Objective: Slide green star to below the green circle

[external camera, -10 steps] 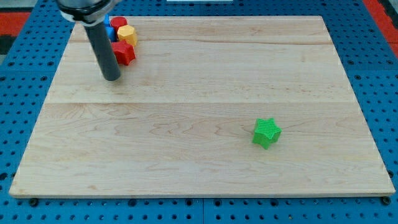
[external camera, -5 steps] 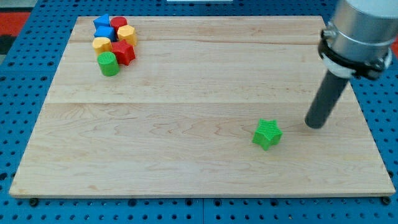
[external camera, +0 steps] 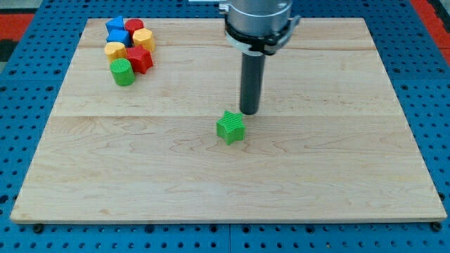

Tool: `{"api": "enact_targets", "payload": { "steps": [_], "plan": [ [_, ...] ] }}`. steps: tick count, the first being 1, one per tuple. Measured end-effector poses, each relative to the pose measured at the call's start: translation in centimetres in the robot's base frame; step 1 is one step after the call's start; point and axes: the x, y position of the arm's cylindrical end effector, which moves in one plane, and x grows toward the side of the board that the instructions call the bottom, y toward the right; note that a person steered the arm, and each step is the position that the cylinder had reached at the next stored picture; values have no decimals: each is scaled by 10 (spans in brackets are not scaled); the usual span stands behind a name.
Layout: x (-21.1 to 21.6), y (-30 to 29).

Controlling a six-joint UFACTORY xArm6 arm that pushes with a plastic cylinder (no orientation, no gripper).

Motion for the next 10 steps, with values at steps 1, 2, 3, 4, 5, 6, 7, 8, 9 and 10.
{"api": "enact_targets", "payload": {
  "steps": [1, 2, 3, 4, 5, 6, 7, 8, 9, 10],
  "plan": [
    [8, 8],
    [20, 72],
    [45, 37],
    [20, -27],
    [11, -59],
    [22, -56],
    [33, -58],
    [34, -83],
    [50, -108],
    [68, -66]
  ]
}}
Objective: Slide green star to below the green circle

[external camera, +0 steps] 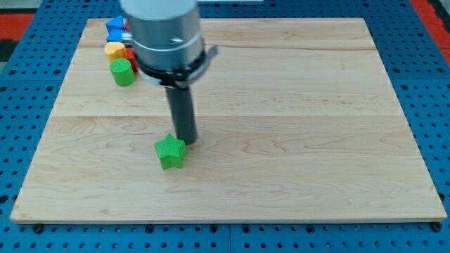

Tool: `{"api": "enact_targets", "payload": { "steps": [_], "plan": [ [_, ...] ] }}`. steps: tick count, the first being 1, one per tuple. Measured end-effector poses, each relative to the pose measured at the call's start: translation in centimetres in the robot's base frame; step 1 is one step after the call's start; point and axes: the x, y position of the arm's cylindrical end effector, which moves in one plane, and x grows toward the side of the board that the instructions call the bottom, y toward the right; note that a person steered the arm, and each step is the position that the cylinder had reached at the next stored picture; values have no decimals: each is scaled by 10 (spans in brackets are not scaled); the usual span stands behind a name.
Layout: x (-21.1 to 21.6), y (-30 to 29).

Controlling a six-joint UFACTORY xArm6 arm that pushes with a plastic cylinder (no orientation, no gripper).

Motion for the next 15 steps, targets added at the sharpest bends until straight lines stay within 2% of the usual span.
{"api": "enact_targets", "payload": {
  "steps": [1, 2, 3, 5, 6, 7, 8, 11, 13, 15],
  "plan": [
    [27, 17],
    [38, -25],
    [9, -79],
    [-45, -100],
    [-37, -87],
    [-4, -99],
    [0, -143],
    [-81, -153],
    [-112, -153],
    [-114, -152]
  ]
}}
